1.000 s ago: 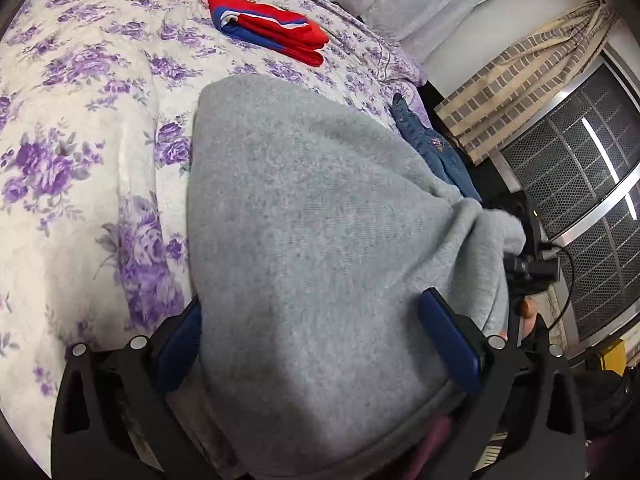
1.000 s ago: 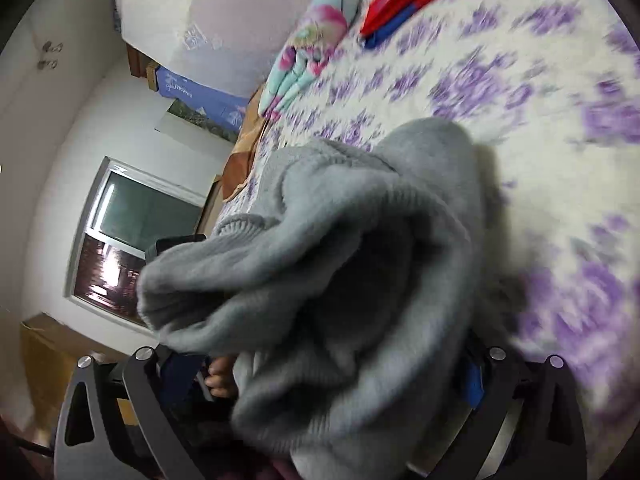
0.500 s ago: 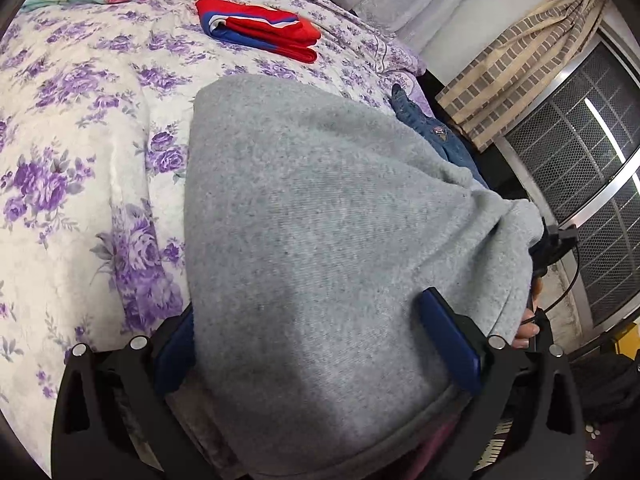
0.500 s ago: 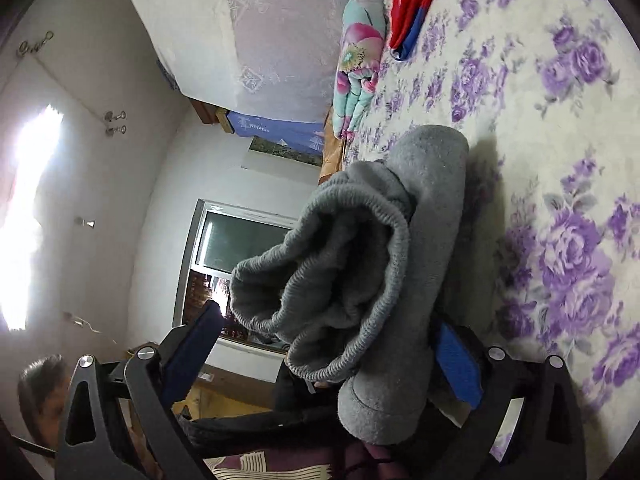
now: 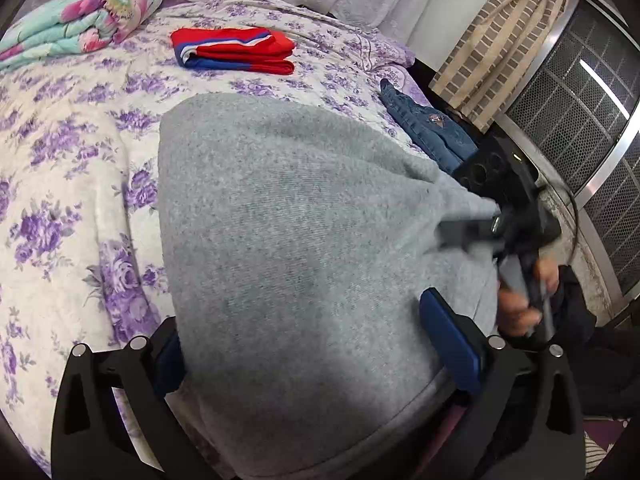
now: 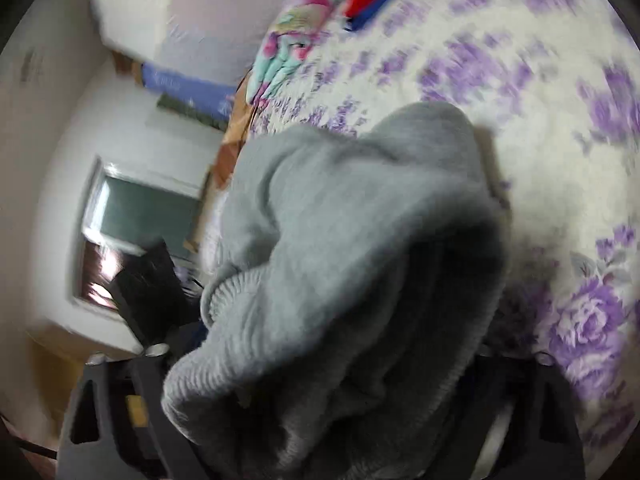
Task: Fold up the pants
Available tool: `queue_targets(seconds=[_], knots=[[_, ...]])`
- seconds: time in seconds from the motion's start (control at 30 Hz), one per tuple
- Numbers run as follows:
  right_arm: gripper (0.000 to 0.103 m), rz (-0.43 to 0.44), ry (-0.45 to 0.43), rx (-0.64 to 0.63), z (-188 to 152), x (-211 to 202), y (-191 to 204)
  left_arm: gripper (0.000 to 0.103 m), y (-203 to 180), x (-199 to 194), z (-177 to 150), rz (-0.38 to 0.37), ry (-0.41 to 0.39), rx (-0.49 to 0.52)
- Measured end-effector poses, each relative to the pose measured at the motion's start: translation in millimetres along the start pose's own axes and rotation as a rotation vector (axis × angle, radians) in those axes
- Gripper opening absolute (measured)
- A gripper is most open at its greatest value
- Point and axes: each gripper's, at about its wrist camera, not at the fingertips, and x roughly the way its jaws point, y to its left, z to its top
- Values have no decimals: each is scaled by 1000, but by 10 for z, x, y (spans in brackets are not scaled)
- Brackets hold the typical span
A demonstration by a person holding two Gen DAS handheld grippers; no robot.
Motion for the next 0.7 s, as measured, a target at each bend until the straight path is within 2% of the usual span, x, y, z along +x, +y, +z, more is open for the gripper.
queue_targets(seconds=[0.03,0.13,0.27,0.43,0.6,0.7], knots=[[76,-6,-20,-31,-48,-27,25,98,71,47,-7,-17,7,-24],[66,4,-77,-81,-168,-126,48,99,226,185,-25,-79,39,-88],[64,11,-152,-167,-399,-350,188,99,211,202,38,-115,42,-104],[64,11,-210,-259,-393,-683,366,99,-76,106,136,-181,42,-74],[64,13,-244,-294,-88,-952,554,98,-321,-83,382,-192,-26,-45],[64,-11,-248,-310,270,-1028,656,98,-360,-52,768,-179,-42,-51]])
